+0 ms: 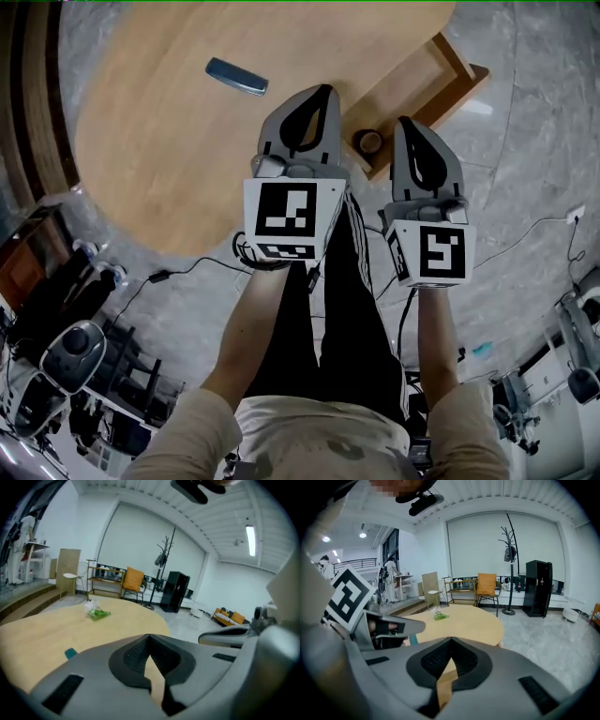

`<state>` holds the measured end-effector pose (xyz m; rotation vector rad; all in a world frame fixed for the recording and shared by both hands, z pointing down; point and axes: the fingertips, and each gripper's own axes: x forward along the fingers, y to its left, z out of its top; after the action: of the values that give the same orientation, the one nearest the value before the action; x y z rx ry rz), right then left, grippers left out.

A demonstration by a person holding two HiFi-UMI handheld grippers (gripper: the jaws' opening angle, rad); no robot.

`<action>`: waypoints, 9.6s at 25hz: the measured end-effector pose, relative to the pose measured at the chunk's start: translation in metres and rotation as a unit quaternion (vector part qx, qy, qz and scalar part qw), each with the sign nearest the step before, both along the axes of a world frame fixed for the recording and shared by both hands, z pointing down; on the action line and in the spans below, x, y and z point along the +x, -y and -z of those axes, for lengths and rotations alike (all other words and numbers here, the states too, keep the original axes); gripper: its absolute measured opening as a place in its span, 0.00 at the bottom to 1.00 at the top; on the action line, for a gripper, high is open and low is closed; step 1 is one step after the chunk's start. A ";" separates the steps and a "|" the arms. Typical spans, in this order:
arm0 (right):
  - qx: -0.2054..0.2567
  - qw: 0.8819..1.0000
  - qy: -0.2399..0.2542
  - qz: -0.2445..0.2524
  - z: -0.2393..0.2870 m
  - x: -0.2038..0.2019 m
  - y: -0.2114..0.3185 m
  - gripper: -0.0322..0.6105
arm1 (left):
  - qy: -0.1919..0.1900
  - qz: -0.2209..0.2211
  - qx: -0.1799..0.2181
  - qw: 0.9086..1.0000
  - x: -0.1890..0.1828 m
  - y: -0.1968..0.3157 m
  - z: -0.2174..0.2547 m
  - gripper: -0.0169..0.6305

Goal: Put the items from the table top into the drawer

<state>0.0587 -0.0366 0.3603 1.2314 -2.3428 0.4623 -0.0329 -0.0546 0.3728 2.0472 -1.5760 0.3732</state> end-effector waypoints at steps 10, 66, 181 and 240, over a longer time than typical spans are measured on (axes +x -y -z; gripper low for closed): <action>0.020 0.999 0.042 -0.007 0.048 -0.080 0.011 0.06 | 0.012 0.058 0.067 0.996 -0.108 -0.007 0.088 0.04; -0.063 0.995 0.037 0.069 -0.009 -0.108 -0.049 0.06 | 0.396 -0.678 -0.206 0.584 -0.140 -0.012 -0.142 0.26; 0.000 0.992 0.123 -0.042 0.078 -0.015 0.041 0.06 | 0.388 -0.249 -0.055 0.885 -0.080 0.197 0.014 0.27; -0.014 0.995 0.097 -0.016 0.073 -0.030 0.010 0.06 | 0.105 -0.142 0.003 0.984 -0.019 0.035 0.099 0.06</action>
<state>0.0283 -0.0464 0.2875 1.2637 -2.4703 0.6513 -0.0522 -0.0900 0.2734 2.3046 -1.3996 0.7105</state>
